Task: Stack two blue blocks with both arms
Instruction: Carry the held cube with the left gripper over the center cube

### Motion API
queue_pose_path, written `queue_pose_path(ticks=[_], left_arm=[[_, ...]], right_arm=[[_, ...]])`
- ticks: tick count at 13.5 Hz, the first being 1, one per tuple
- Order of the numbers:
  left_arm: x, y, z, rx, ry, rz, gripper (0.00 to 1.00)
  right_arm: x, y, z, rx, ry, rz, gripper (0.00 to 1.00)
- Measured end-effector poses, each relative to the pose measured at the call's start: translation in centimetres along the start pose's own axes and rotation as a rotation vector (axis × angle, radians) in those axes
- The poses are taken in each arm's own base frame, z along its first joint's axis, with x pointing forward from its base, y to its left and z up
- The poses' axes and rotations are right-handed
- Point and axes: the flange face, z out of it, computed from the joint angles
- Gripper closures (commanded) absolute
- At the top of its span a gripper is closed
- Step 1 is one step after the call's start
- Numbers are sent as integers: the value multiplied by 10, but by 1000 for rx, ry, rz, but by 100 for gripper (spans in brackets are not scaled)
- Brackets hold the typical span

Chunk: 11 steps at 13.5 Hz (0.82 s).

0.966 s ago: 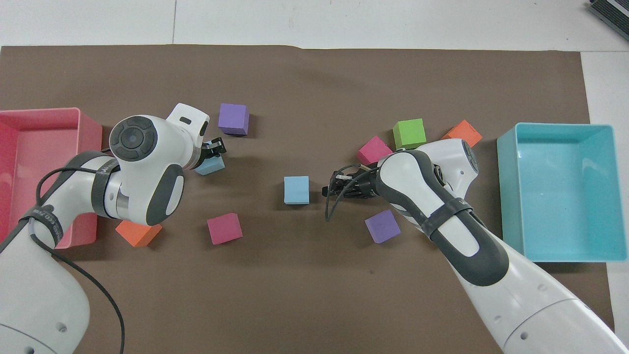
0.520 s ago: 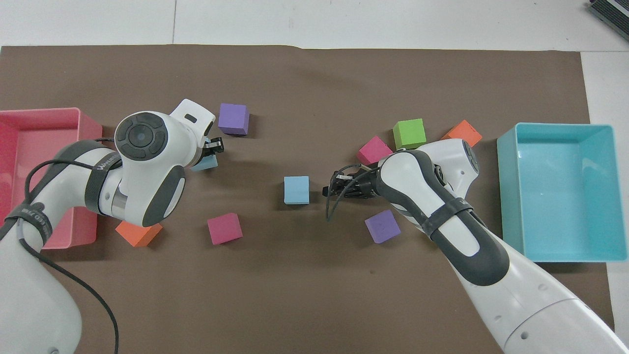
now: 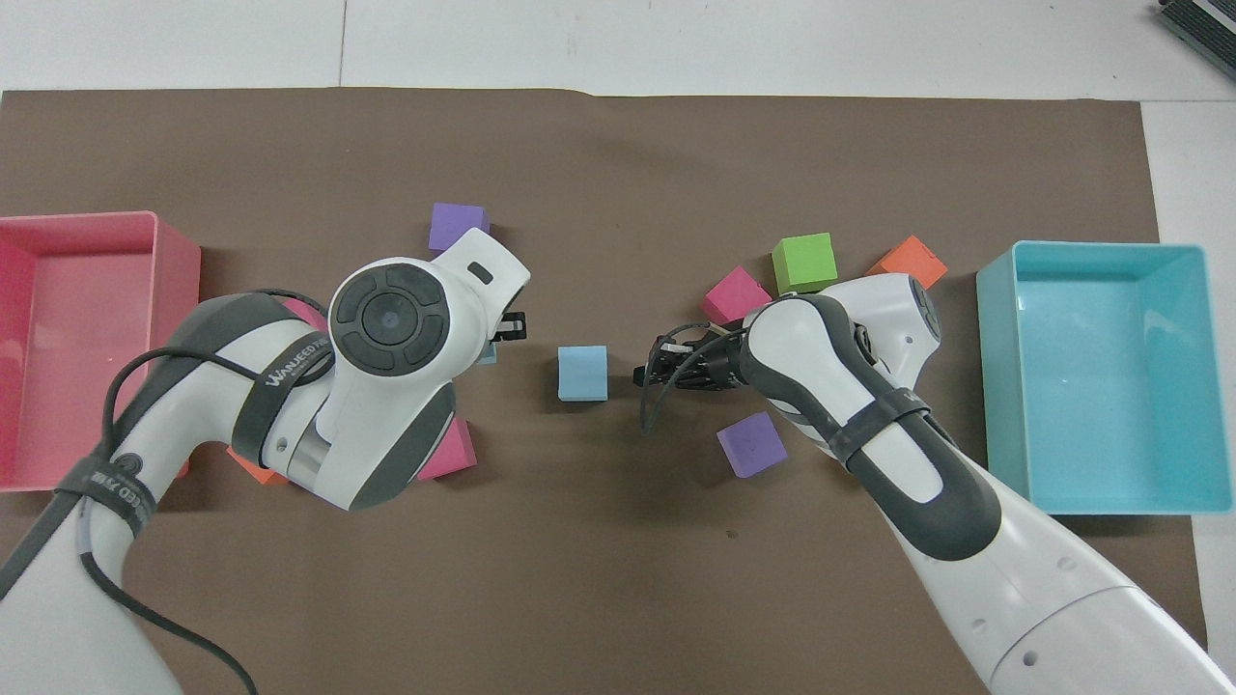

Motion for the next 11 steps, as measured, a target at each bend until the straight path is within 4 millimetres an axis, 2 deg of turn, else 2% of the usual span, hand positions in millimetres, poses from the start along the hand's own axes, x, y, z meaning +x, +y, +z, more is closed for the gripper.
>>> queue_pose_path(ticks=[3,6,11], left_arm=[[-24,41,-12,-17,10,70,99],[-45,80,-31,-36,24,95,99],[-68,111,-43,-57,26,105,100]], right_arm=[[0,0,0,1,0,1,100],[0,0,0,1,0,1,100],[0,0,0,2,0,2,100]])
